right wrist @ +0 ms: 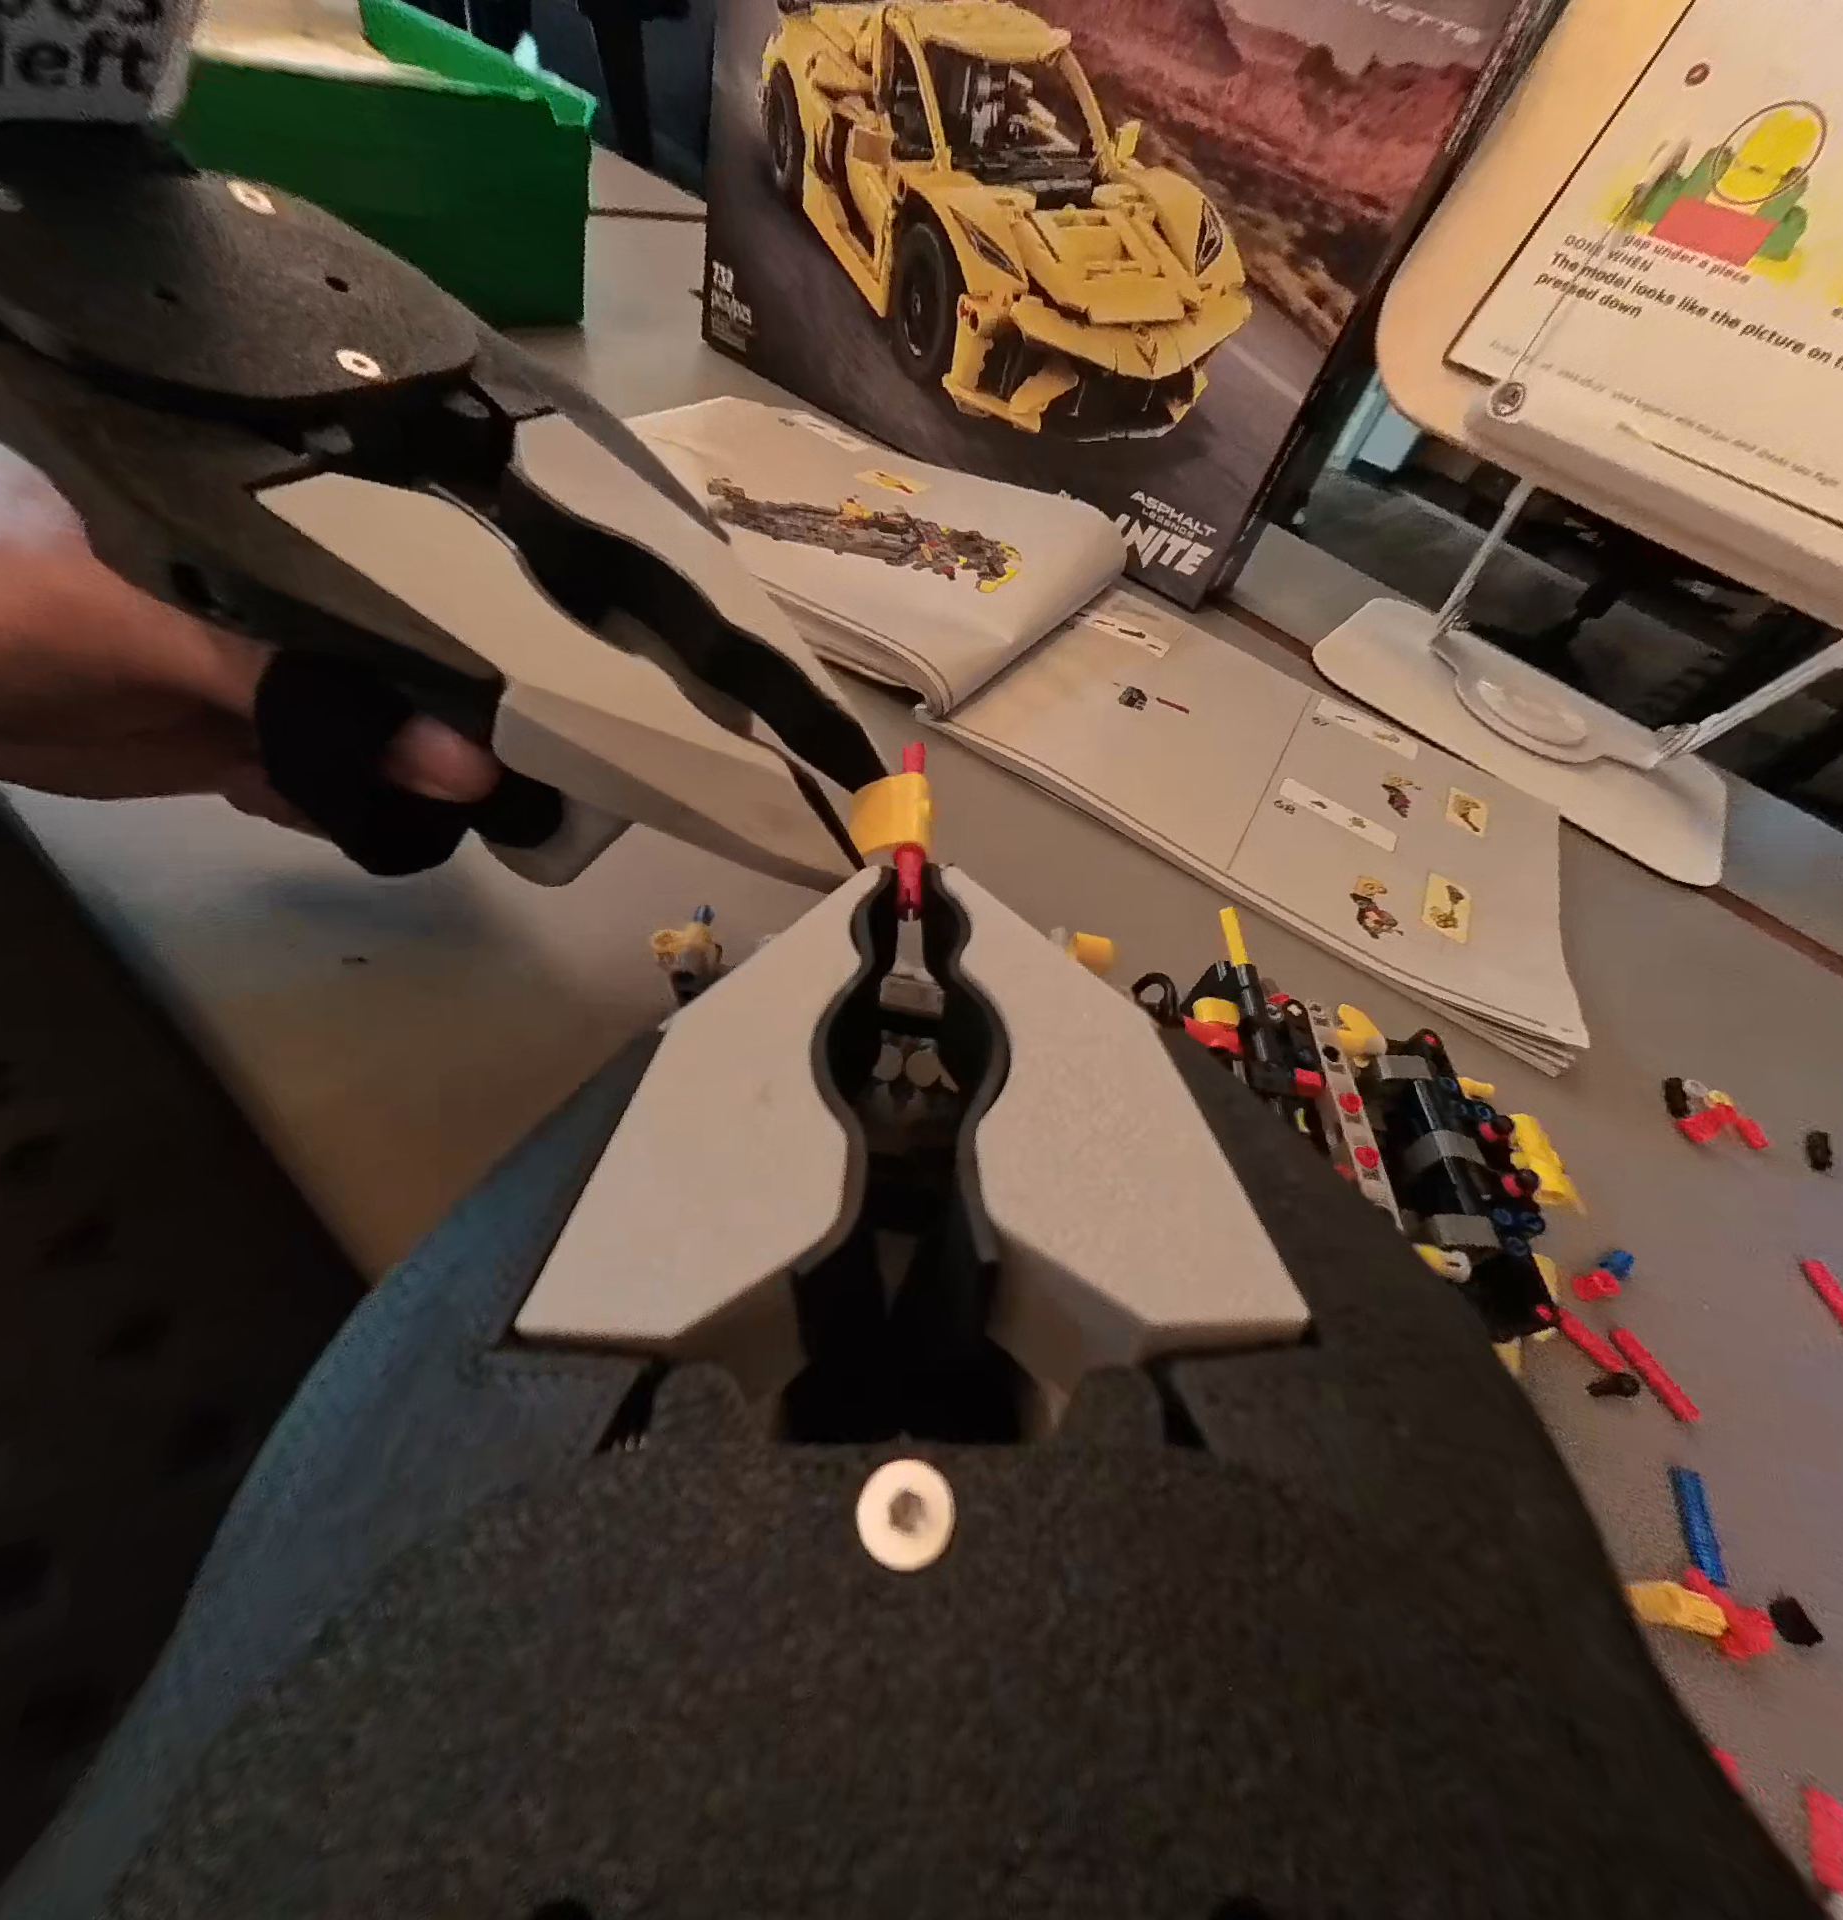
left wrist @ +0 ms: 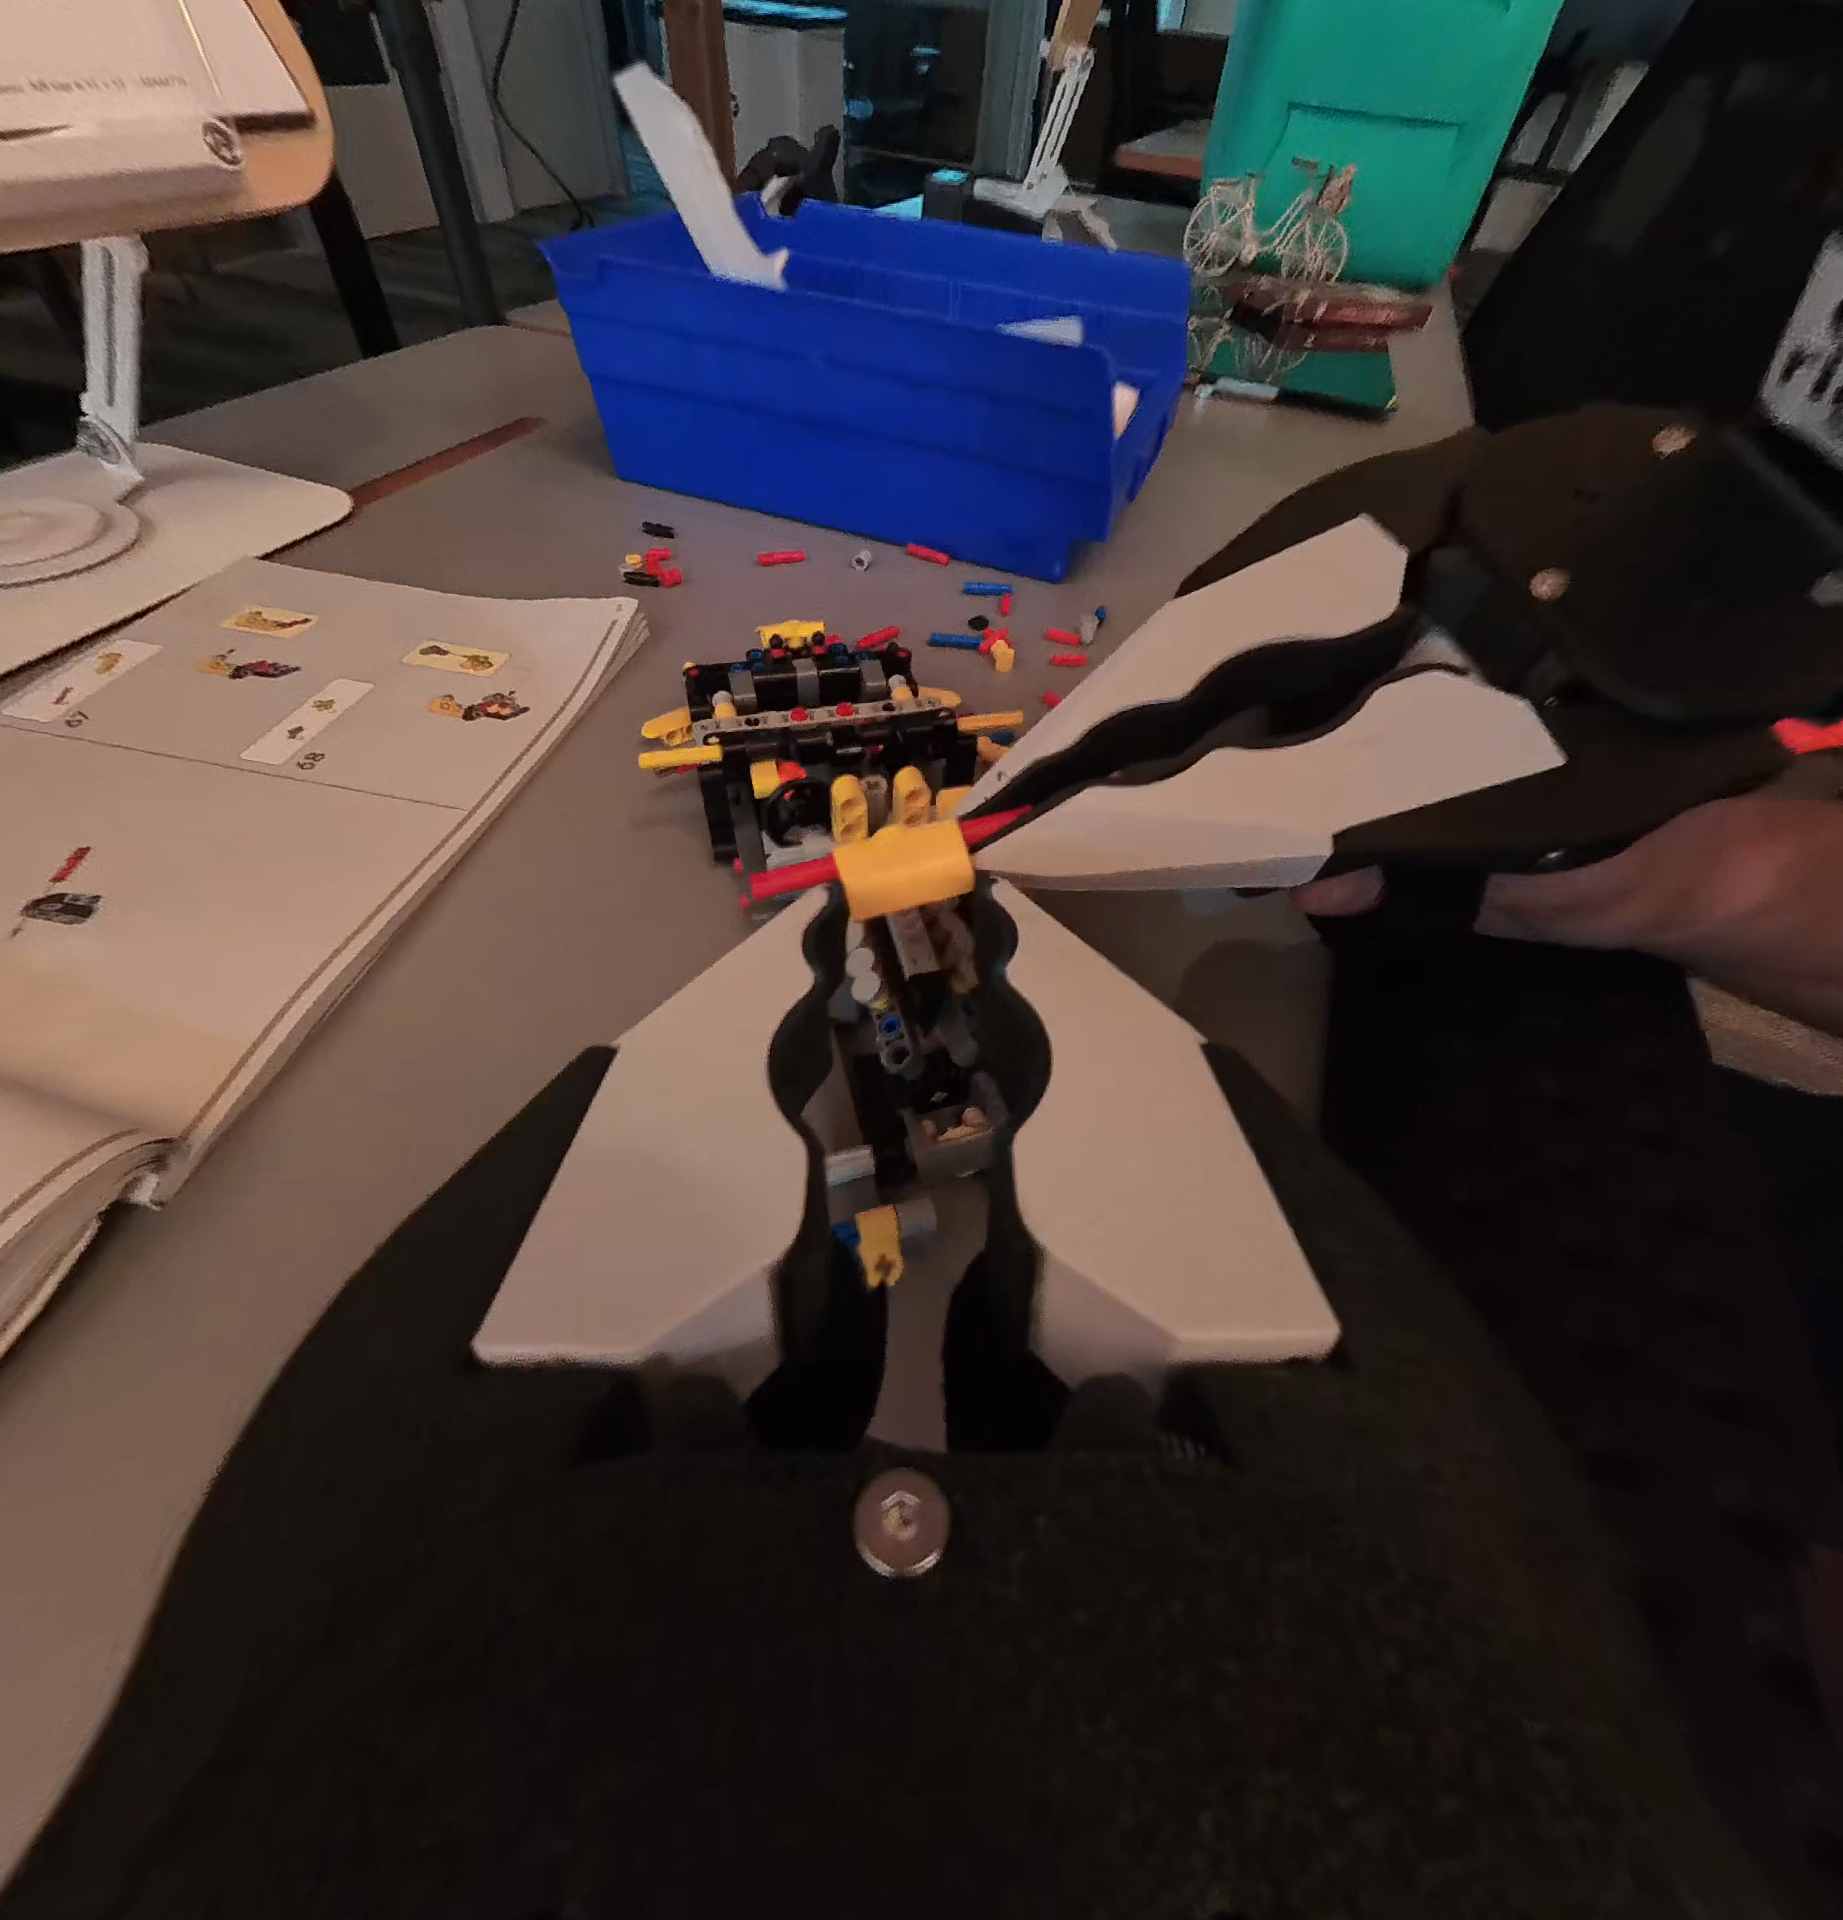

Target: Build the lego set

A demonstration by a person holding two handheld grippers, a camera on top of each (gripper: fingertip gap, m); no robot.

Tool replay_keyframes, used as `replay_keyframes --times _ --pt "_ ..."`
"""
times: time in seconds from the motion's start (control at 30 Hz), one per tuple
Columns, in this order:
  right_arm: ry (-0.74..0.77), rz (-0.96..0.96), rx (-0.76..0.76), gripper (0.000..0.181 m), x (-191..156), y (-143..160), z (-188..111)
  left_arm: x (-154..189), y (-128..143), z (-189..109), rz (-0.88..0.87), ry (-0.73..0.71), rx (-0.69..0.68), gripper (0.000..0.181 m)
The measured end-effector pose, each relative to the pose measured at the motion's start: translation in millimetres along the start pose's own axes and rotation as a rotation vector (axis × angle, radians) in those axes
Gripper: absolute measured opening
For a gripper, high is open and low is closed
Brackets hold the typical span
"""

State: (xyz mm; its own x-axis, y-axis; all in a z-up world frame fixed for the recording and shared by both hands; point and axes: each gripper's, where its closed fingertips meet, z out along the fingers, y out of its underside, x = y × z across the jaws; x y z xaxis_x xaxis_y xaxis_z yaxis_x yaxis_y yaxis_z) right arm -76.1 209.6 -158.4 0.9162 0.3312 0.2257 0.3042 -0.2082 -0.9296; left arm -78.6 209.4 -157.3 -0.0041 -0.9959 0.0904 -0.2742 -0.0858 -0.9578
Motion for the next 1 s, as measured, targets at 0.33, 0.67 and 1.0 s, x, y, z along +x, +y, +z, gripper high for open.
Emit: replay_keyframes --times 0.33,0.67,1.0 --pt "-0.22 0.491 0.144 0.003 20.8 -12.7 -16.3 0.7 -16.7 -13.2 0.586 -0.198 0.131 0.025" --pt "-0.235 0.384 0.084 0.003 6.2 -8.0 -13.3 -5.1 -16.5 -4.2 1.41 -0.48 -0.026 0.013" --pt "-0.251 0.414 0.073 0.003 7.7 -5.3 -10.0 -0.3 -8.0 12.4 1.427 -0.224 -0.042 0.025"
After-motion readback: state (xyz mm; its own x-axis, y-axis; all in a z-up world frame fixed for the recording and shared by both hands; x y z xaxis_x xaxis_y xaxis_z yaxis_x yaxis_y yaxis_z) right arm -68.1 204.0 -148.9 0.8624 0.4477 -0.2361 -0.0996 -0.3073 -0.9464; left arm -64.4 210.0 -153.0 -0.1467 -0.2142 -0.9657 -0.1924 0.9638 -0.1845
